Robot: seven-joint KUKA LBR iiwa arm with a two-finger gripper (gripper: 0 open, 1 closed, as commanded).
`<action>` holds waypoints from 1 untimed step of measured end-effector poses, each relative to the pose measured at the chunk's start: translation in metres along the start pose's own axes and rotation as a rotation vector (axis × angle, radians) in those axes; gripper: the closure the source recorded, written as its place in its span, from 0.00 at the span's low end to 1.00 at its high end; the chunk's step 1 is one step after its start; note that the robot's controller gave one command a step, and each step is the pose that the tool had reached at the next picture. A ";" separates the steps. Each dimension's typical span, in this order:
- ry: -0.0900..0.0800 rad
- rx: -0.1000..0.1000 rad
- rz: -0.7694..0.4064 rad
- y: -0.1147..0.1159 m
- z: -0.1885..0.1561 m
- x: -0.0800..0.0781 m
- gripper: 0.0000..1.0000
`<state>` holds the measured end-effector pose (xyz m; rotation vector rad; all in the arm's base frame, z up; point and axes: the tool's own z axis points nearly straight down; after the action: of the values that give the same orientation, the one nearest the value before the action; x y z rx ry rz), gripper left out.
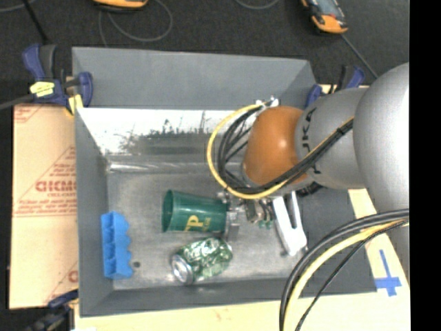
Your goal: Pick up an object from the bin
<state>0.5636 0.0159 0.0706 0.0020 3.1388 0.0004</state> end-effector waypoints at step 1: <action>0.000 0.000 -0.001 0.000 0.000 0.000 1.00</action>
Offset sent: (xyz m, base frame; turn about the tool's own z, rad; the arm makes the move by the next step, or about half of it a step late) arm -0.0300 -0.0351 0.1616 -0.0132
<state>0.5636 0.0157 0.0706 0.0011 3.1388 -0.0001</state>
